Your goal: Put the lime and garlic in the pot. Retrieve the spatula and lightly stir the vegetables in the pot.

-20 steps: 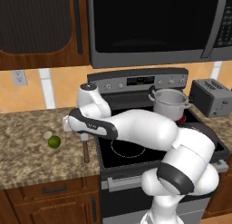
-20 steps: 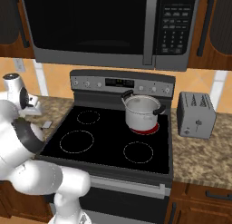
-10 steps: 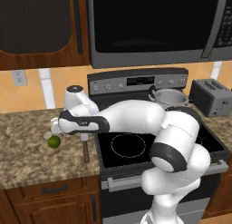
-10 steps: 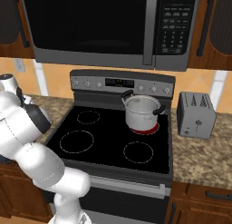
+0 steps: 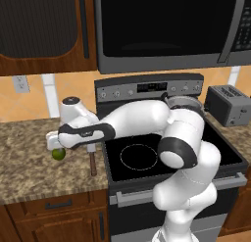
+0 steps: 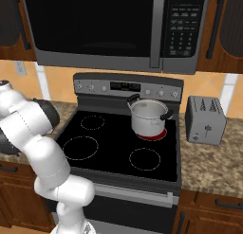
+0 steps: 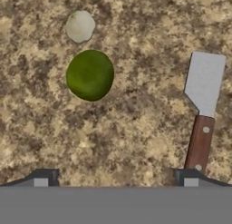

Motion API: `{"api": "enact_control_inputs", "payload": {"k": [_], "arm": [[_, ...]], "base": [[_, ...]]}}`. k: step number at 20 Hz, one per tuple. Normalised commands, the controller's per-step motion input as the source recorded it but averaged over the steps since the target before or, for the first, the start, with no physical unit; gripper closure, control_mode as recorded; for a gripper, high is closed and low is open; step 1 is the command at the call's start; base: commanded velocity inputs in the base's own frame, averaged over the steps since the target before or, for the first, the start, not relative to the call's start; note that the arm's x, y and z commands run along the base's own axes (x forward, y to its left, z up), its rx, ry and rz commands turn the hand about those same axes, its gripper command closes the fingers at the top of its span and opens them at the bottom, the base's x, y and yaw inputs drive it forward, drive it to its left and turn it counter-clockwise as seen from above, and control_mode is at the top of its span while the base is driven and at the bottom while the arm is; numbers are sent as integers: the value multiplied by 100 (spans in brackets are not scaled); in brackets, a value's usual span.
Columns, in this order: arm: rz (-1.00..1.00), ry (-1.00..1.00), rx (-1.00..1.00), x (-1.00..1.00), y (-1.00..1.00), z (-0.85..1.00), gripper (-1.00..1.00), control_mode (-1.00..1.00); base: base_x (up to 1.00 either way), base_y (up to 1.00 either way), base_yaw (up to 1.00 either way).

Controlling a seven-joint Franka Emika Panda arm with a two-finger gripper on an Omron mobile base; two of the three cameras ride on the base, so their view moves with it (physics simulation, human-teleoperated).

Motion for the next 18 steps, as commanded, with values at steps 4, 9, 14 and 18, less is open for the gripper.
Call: {"api": "enact_control_inputs", "payload": {"k": [4, 9, 14, 18], "arm": [[-1, 0, 0, 12, 8, -18, -100, -100], [-2, 0, 0, 20, 12, -16, -100, -100], [-2, 0, 1, 21, 13, -13, -100, -100], [-3, 0, 1, 26, 17, -13, -100, -100]], "base": [[0, 0, 0], [0, 0, 0], [0, 0, 0], [0, 0, 0]]}}
